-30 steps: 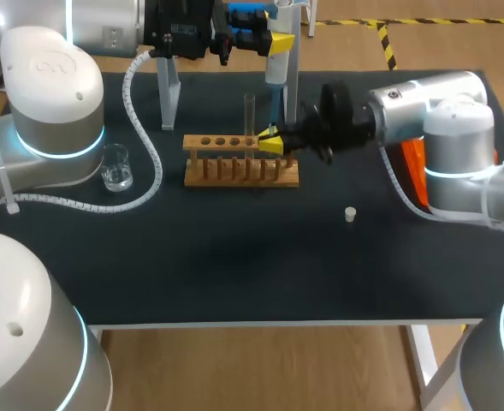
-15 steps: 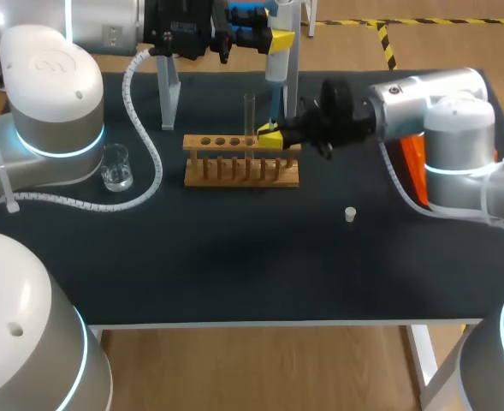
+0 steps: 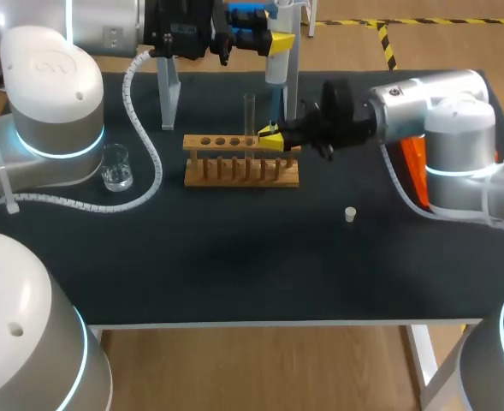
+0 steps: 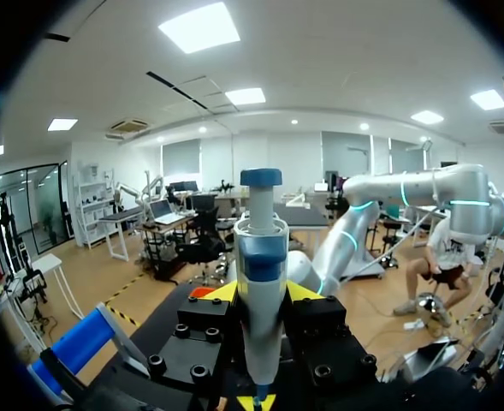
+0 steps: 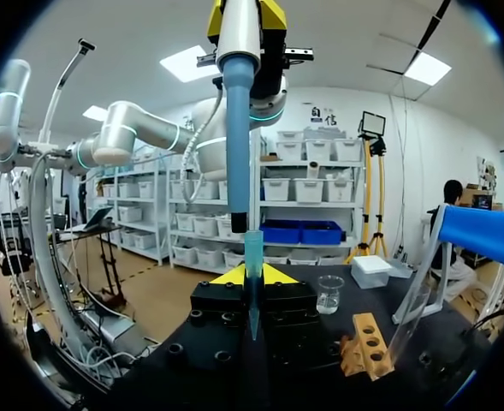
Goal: Invert the test tube, pick up the pipette, mount the tip to pipette, aspirate from beaker and dispense into the tube, eject the tip, return the pipette, and cap with the stopper.
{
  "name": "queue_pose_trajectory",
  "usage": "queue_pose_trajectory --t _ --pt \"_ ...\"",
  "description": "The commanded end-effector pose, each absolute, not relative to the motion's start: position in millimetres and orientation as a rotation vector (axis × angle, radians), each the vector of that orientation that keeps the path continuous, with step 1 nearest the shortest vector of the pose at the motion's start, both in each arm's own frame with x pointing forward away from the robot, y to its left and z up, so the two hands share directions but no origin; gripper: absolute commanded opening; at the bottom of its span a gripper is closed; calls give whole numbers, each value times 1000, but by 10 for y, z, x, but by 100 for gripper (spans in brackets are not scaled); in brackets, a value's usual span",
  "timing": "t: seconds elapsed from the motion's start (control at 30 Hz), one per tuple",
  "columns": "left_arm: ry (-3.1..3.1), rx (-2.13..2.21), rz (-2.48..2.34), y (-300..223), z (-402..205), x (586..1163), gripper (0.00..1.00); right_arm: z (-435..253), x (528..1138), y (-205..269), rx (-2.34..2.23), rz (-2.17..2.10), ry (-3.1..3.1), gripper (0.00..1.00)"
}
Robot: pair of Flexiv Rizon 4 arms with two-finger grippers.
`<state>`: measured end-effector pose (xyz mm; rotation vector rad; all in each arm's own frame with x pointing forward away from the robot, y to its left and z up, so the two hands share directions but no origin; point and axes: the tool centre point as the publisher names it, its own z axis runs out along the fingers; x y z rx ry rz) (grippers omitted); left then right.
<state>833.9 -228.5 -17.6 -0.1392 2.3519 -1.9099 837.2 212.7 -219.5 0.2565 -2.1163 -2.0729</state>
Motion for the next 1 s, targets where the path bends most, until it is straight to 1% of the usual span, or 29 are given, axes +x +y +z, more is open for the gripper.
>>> queue_pose_trajectory --t 0.03,0.5,1.0 --pt "2350 -139 -1911 -2293 -180 8344 0 -2179 8354 2127 257 -2072 -2121 0" --pt "2350 -139 -1911 -2293 -180 8344 0 -2045 8360 2190 280 -2065 -2126 0" --pt "2350 -139 -1911 -2293 -180 8344 0 -2169 8342 2156 240 -2043 -2134 0"
